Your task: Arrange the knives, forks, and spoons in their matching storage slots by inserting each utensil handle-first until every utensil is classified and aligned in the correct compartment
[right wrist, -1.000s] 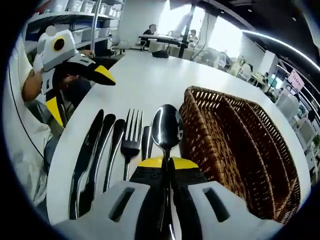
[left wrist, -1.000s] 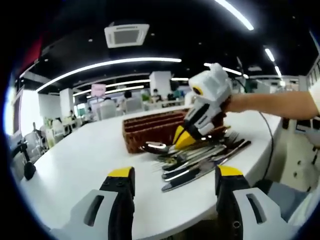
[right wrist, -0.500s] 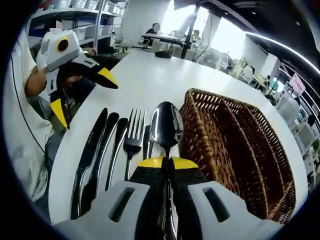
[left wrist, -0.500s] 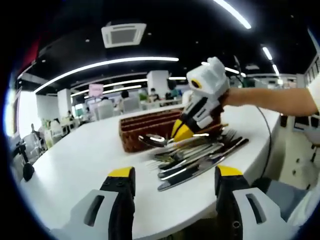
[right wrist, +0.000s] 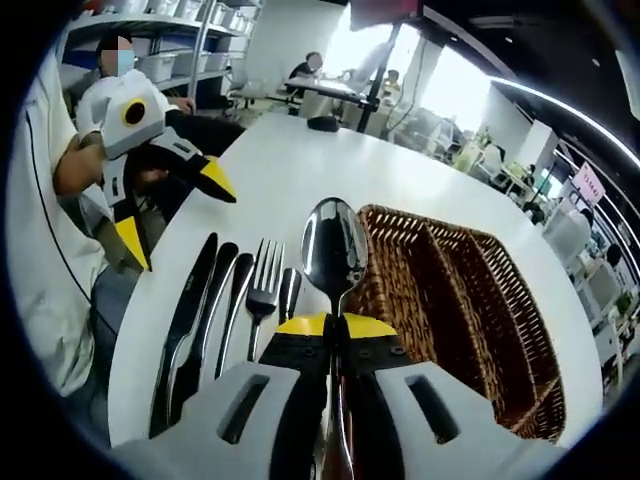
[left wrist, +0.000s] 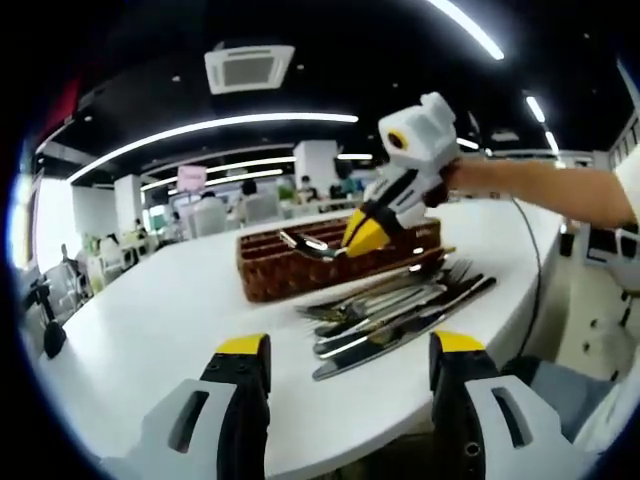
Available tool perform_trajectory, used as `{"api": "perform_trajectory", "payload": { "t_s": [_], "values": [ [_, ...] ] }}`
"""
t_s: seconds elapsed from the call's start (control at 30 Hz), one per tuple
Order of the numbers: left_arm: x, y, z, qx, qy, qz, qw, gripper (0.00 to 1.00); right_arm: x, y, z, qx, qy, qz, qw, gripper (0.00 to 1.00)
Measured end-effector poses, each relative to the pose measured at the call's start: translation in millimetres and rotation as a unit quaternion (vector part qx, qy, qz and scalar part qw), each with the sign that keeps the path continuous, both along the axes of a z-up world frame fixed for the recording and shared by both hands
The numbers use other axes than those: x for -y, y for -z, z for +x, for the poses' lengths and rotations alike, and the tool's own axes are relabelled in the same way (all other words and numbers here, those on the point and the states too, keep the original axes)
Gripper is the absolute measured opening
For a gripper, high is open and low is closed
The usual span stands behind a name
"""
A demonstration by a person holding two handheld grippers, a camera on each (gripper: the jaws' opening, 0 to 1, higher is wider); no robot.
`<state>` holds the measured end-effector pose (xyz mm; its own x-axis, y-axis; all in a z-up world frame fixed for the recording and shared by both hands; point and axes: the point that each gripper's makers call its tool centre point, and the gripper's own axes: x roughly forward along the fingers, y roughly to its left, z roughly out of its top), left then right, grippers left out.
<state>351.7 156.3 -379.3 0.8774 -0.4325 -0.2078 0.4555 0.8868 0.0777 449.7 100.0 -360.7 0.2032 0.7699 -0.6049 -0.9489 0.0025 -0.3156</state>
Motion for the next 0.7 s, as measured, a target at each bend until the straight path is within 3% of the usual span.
{"api": "perform_trajectory", "payload": {
  "t_s": [0.33,0.37,0.7],
  "values": [
    [4.3,-0.9,-1.5,0.001,0.005,0.003,1.0000,0.64,3.3,-34.7,12.7,0.027,0.003,0.021,0.9994,0.03],
    [4.0,-1.4,-1.3,0.001,0.005,0.002,1.0000,0.64,4.5,-39.3,15.9,0.016,0.006,0.025,0.9996,0.03],
    [6.1,-6.9,0.0,0.006,0.008,0.000,0.9999,0.64,14.2,-56.9,37.9,0.033,0.022,0.025,0.9989,0.03]
  ]
}}
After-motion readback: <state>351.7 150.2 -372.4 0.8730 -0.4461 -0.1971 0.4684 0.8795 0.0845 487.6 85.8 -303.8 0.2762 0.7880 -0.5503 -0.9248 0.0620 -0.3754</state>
